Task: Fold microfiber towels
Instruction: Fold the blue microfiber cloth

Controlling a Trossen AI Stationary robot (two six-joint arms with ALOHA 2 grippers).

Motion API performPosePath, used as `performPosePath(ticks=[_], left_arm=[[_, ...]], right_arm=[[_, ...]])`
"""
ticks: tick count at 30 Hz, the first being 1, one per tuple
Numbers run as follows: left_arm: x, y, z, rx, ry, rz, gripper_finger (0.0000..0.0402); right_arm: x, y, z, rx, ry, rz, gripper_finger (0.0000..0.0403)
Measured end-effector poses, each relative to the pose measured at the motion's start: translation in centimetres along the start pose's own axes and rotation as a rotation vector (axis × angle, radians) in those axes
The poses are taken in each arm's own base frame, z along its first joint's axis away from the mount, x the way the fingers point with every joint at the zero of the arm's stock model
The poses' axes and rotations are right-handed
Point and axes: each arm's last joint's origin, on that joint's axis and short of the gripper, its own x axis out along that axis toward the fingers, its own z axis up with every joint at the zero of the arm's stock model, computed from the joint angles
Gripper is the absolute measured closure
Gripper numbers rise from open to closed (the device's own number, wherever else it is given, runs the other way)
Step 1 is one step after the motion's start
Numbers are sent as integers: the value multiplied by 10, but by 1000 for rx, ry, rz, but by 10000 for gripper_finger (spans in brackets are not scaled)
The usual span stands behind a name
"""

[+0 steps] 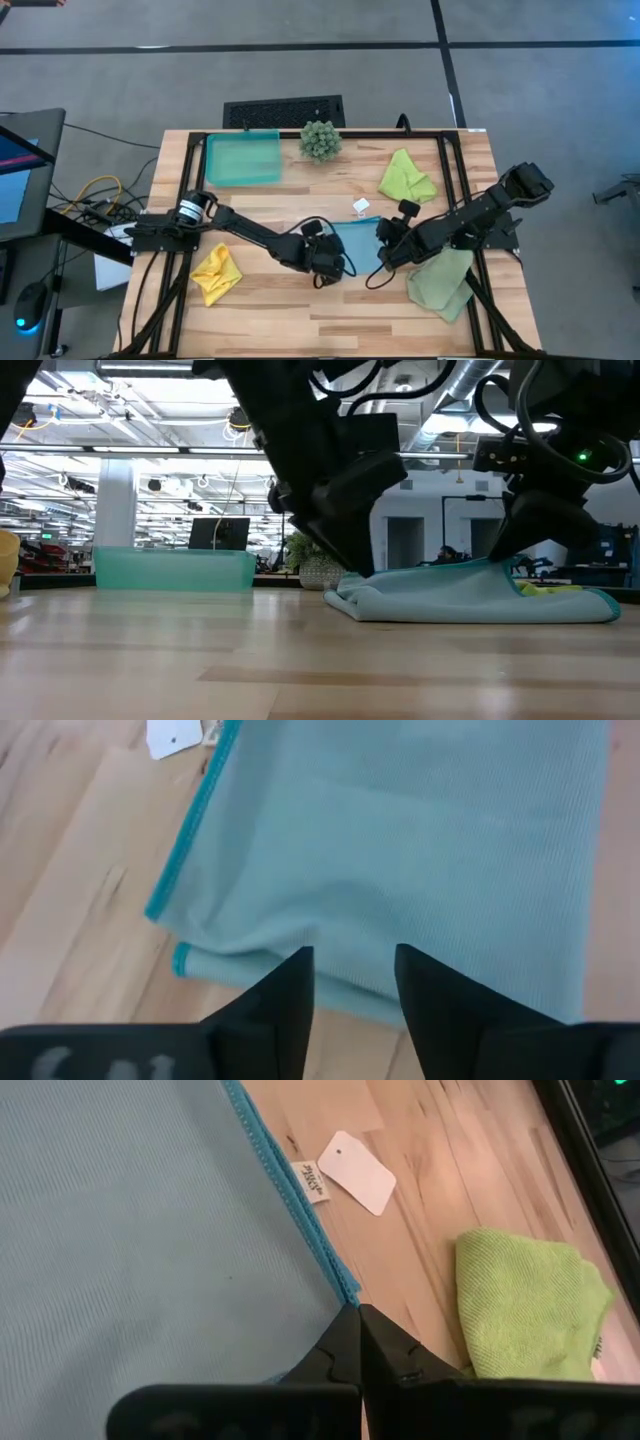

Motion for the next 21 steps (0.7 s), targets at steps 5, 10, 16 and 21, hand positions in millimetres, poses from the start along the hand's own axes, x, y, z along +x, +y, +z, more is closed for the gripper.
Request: performPosePath(ticks=[5, 10, 16, 21], left_arm=[[5, 1, 0, -53, 10, -19, 292], [14, 2, -3, -80, 38, -52, 308], [20, 1, -3, -76, 41, -73, 346], [20, -1, -3, -63, 47, -94, 396]], right_arm=[[0, 0, 0, -7, 3, 2, 390], [0, 0, -1, -11, 6, 0, 390], [0, 0, -1, -14, 8, -2, 390], [0, -1, -1, -18, 10, -3, 390]])
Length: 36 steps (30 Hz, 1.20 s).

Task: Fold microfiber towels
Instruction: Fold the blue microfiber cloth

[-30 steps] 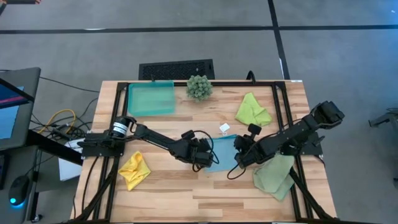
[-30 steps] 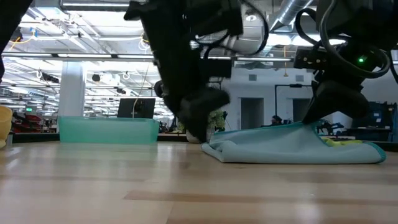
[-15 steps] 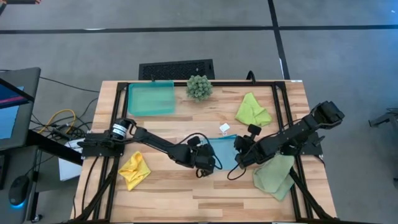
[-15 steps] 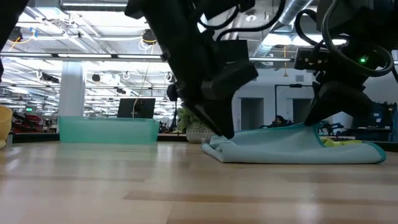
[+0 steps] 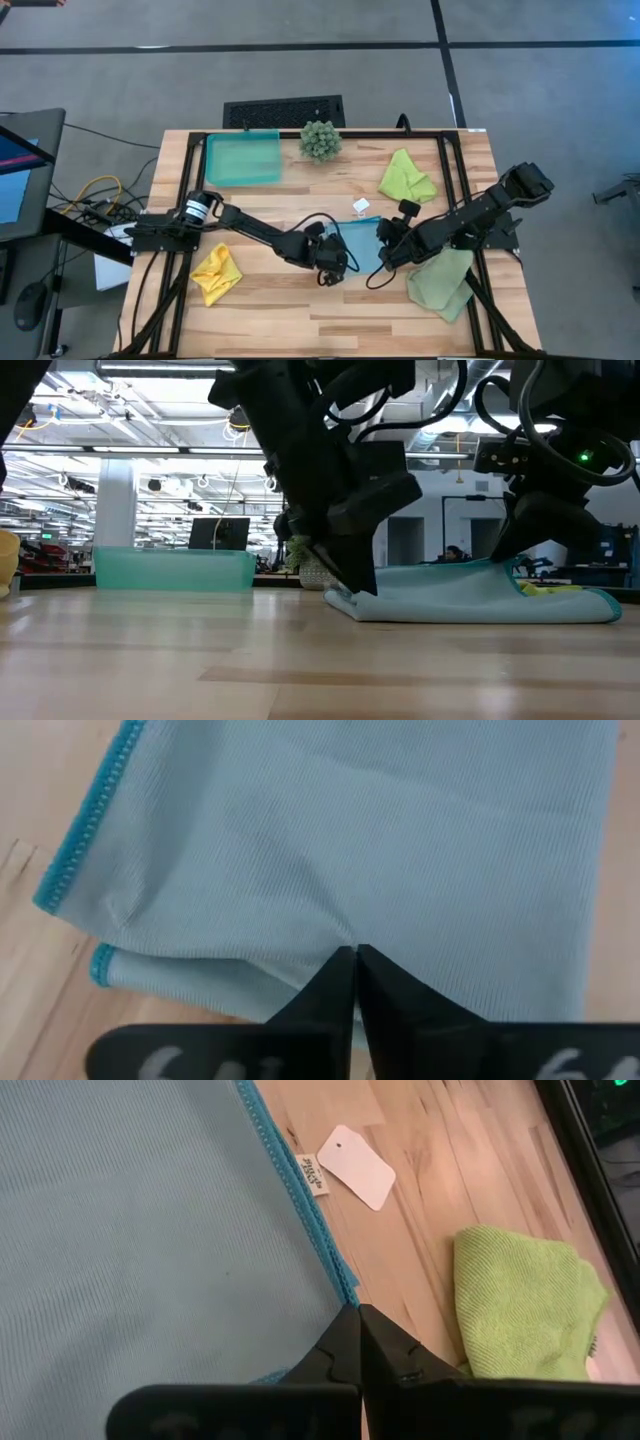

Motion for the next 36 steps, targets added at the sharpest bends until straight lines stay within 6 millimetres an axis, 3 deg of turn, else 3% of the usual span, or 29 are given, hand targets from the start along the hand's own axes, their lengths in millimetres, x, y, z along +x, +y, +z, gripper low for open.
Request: performPosePath(ticks=[15, 21, 26, 29, 33, 36], left_arm=[[-36, -30, 13, 46, 2, -37, 401], [-37, -32, 13, 31, 0, -43, 396], [-37, -28, 9, 46, 42, -9, 342], [-40, -17, 1, 12, 96, 134, 297], [-44, 1, -3, -27, 17, 414, 252], [-37, 5, -2, -47, 10, 405, 243]], right_arm=[[-4, 5, -1, -59, -25, 17, 390], [-3, 7, 4, -42, -58, 38, 390], [-1, 4, 5, -32, -51, 30, 390], [-1, 4, 5, -34, -48, 29, 390], [-1, 5, 5, -39, -48, 30, 390], [-1, 5, 5, -39, -47, 32, 390]])
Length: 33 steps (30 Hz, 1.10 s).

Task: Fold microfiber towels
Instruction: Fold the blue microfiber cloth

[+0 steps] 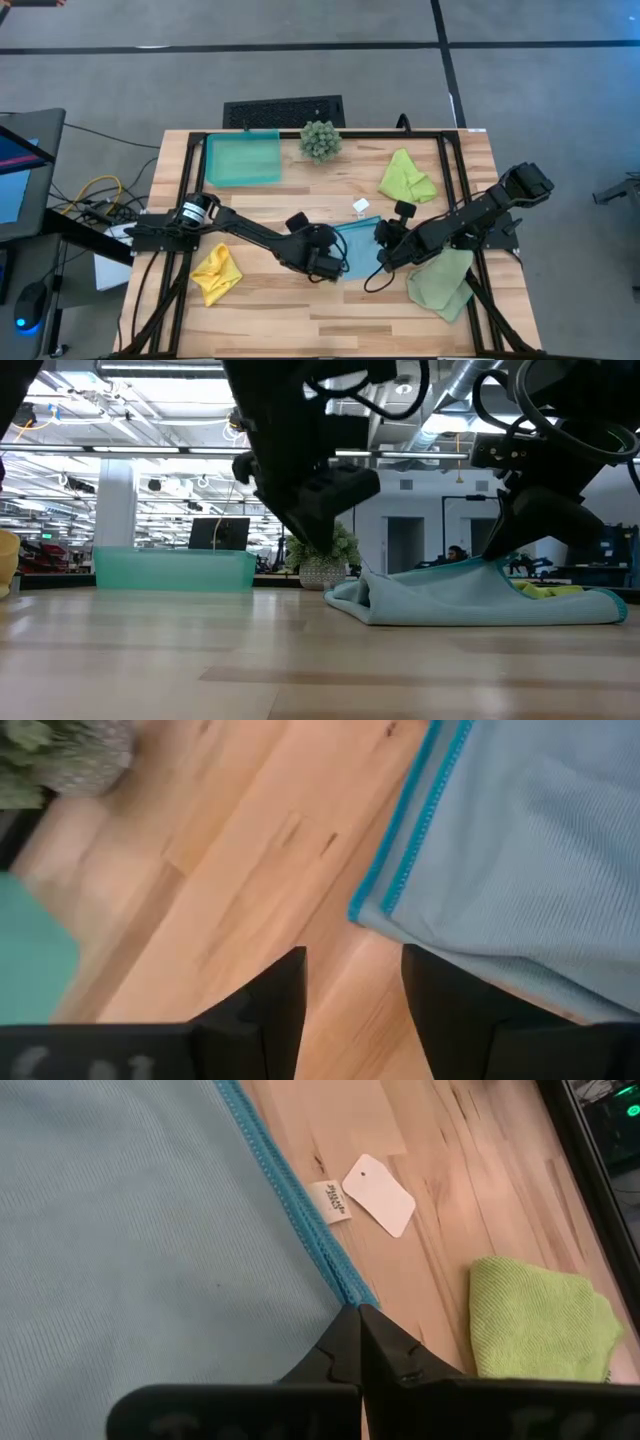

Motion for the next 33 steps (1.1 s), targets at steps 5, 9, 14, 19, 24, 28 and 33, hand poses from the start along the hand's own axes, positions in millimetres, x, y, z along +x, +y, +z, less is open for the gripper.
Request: performPosePath(ticks=[5, 9, 14, 19, 24, 28, 33], left_arm=[[19, -1, 1, 9, -69, -24, 259], [35, -1, 0, 27, -78, -86, 278], [41, 0, -1, 71, -53, -103, 308], [41, -3, -2, 122, -66, -109, 364], [36, -8, -2, 171, -117, -97, 395], [28, -12, 1, 199, -149, -86, 401], [27, -13, 2, 164, -167, -99, 400]], right_arm=[[0, 0, 0, 0, 0, 0, 390], [0, 0, 0, -4, 0, 0, 390], [0, 0, 0, -15, 0, 1, 390], [0, 0, 0, -15, 0, 0, 390], [0, 0, 0, -16, 0, 0, 390], [0, 0, -1, -29, 7, -3, 390], [0, 0, -1, -30, 7, -4, 390]])
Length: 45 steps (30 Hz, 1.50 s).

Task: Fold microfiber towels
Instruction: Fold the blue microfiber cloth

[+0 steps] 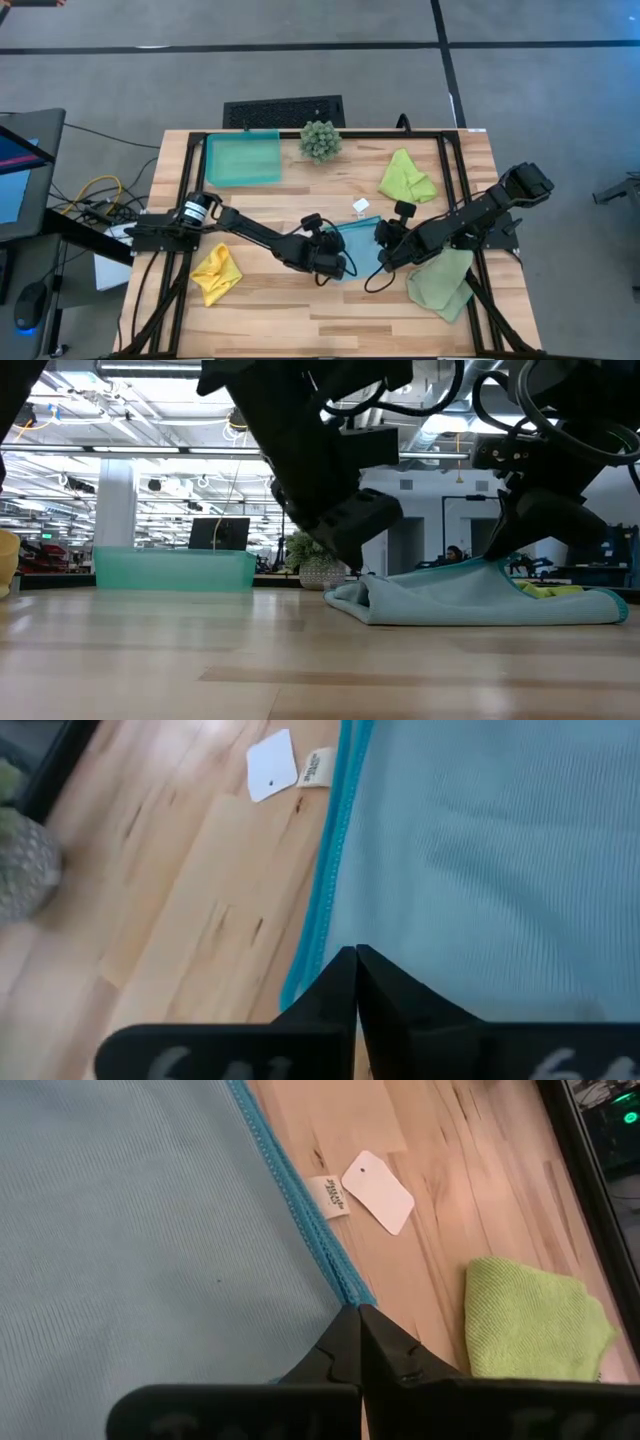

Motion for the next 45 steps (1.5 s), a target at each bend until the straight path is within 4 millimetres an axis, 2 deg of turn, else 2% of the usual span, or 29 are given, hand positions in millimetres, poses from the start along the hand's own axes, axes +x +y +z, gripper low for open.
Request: performPosePath(ticks=[5, 9, 14, 18, 26, 33, 36, 40, 45], left_arm=[[22, 2, -2, -50, -41, -47, 370], [33, 6, -1, -68, -92, -117, 305], [36, 9, 1, -28, -94, -134, 215], [36, 9, -1, -2, -79, -114, 174], [32, 13, -12, 50, -4, -21, 174], [29, 11, -13, 68, -1, -26, 177], [21, 10, -8, 85, 8, -33, 177], [1, 8, 4, 100, 0, -46, 177], [-6, 8, 2, 106, 30, -12, 177]], right_arm=[[-1, 1, 0, -2, 0, 10, 390], [-4, 4, -2, -20, -8, 17, 390], [-5, 6, -3, -42, -18, 15, 390], [-5, 6, -3, -53, -17, 14, 390], [-16, 15, -8, -187, -86, -10, 390], [-26, 20, -10, -230, -143, -24, 390], [-24, 19, -8, -219, -140, -27, 390], [-19, 16, -3, -174, -142, -29, 390], [-7, 13, 1, -160, -129, -9, 390]])
